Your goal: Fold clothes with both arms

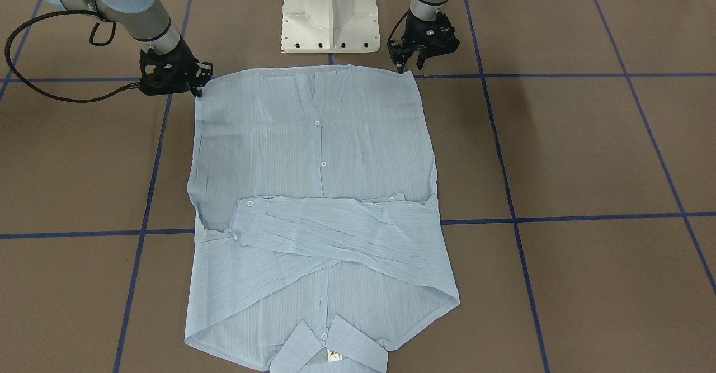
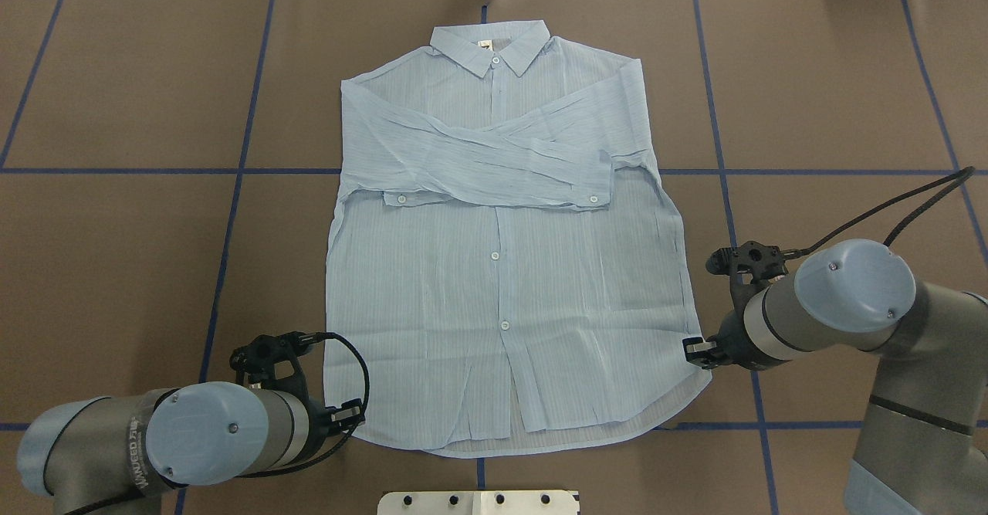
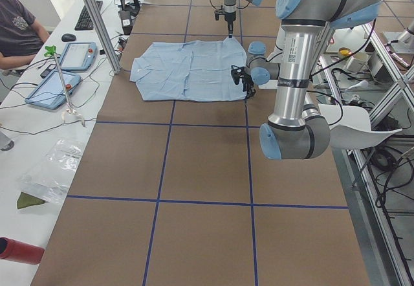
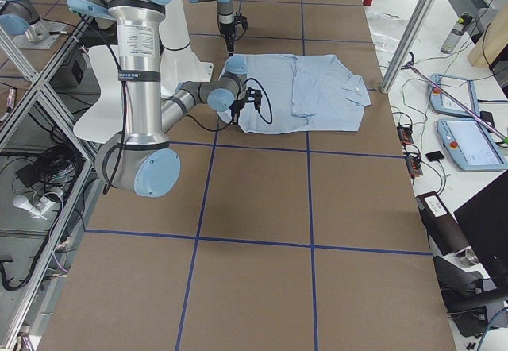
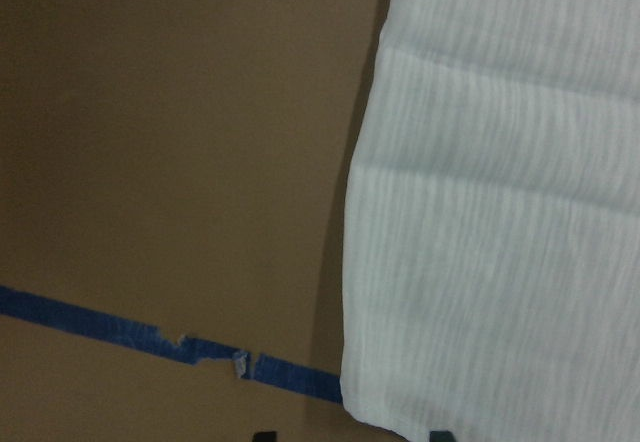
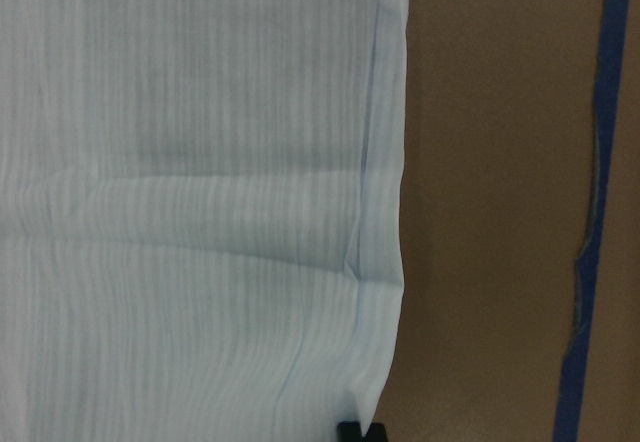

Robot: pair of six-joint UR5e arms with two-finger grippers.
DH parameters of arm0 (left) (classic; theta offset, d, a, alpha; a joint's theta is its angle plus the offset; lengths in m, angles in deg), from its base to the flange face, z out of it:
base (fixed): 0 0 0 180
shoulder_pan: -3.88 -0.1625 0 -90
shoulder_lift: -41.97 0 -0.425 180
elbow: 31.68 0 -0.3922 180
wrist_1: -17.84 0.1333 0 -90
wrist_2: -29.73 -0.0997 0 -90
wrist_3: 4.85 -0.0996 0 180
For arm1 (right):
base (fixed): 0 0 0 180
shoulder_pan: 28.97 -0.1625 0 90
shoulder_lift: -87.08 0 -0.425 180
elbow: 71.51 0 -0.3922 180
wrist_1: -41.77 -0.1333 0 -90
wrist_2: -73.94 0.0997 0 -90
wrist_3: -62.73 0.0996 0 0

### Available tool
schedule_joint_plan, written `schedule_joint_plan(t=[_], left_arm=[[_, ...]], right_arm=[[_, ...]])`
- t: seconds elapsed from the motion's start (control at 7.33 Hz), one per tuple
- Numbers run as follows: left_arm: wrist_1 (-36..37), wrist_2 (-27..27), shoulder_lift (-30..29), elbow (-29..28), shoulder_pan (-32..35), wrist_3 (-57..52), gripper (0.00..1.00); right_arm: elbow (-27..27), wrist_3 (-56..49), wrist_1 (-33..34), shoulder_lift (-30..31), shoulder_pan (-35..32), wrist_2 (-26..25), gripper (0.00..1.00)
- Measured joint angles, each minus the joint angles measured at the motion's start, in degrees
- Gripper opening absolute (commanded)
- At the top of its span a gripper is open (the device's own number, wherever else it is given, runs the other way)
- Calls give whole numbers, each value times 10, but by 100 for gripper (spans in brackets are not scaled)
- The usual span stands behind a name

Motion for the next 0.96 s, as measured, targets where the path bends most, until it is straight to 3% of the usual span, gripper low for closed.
schedule_joint_plan(t=[0.41,0.96], left_arm=[[0,0,-9,-17,3,0,54],[1,1,-10,-19,3,0,40]], right_arm=[[1,0,0,0,-6,9,0],[2,0,0,2,-8,11,0]])
